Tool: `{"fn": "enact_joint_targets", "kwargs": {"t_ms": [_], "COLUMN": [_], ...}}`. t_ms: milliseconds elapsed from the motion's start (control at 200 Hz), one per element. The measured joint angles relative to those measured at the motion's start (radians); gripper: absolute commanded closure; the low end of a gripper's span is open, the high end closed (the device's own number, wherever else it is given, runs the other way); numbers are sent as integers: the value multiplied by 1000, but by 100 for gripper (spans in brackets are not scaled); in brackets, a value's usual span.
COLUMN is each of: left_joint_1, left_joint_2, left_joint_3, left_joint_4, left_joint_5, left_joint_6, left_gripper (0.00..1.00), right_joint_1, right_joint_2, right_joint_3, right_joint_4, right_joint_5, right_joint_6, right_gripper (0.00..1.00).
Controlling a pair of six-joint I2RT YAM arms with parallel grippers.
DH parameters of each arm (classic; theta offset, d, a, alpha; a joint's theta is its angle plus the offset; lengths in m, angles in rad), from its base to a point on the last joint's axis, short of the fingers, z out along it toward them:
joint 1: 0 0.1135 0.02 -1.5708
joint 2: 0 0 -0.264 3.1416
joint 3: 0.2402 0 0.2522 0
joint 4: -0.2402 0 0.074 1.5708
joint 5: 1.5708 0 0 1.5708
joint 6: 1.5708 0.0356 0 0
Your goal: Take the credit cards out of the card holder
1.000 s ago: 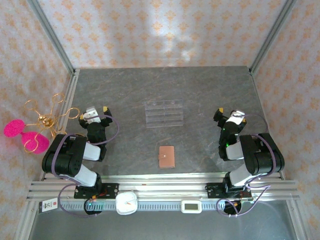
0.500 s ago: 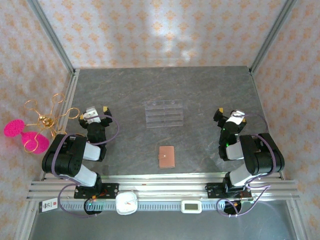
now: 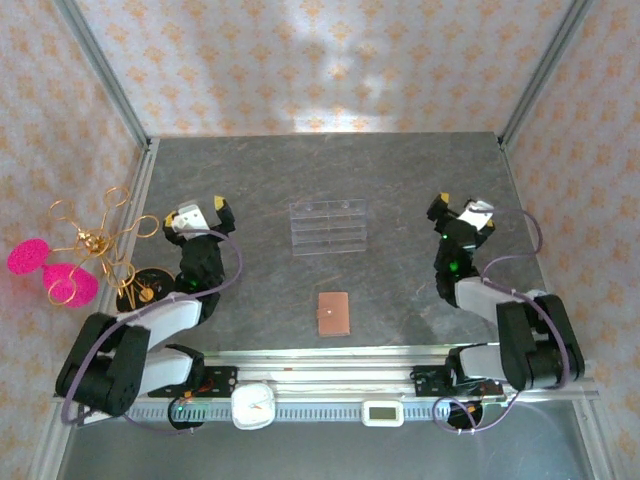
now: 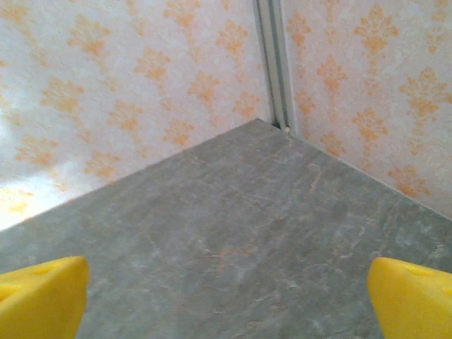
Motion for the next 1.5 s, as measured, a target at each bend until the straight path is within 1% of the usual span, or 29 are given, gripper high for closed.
{"fn": "enact_joint_targets", "kwargs": {"t_ms": [65,85,130,190,250,315,370,420,536,571,621,731,791,851,976,1076,1246,1306,1422,1502], "left_joint_1": [-64,-90,-151,-232,-280,-292,-292,-291,-292,-292,-292,-292,-292,-292,-292,-292,-292,-292,-292,-292], "left_joint_2": [-58,-75,-111,-167,-233,-312,-385,-439,-563,-599,-652,-774,-826,-869,-900,-886,-817,-792,-750,-716], "left_joint_3": [21,23,27,27,26,26,26,24,-4,-19,-42,-84,-98,-104,-97,-71,-25,-13,-8,5], "left_joint_4": [-74,-92,-128,-178,-222,-270,-304,-323,-359,-371,-388,-454,-464,-466,-517,-562,-600,-615,-633,-662], "left_joint_5": [-30,-40,-59,-77,-76,-76,-53,-10,110,131,146,167,200,233,255,328,429,460,517,546], "left_joint_6": [-9,-9,-6,-1,-14,-55,-95,-121,-201,-235,-289,-414,-450,-487,-559,-561,-569,-573,-583,-585], "left_gripper": [1,1,1,1,1,1,1,1,1,1,1,1,1,1,1,1,1,1,5,5], "right_joint_1": [48,54,49,34,39,69,105,151,268,311,368,478,530,565,613,641,673,681,712,748], "right_joint_2": [-46,-60,-77,-89,-106,-122,-122,-119,-87,-74,-55,-15,6,23,43,53,53,53,53,50], "right_joint_3": [20,35,64,79,60,41,44,51,66,67,67,71,77,81,82,85,101,112,143,166], "right_joint_4": [-95,-152,-244,-294,-312,-349,-398,-451,-533,-553,-581,-634,-657,-672,-704,-738,-797,-822,-883,-933], "right_joint_5": [45,58,64,18,-48,-138,-209,-277,-425,-469,-521,-593,-623,-645,-670,-679,-679,-678,-666,-642], "right_joint_6": [89,163,272,365,420,451,462,463,453,451,450,450,452,460,477,492,503,505,510,523], "right_gripper": [0,0,0,0,0,0,0,7,10,14,17,21,27,29,32,32,31,30,27,21]}}
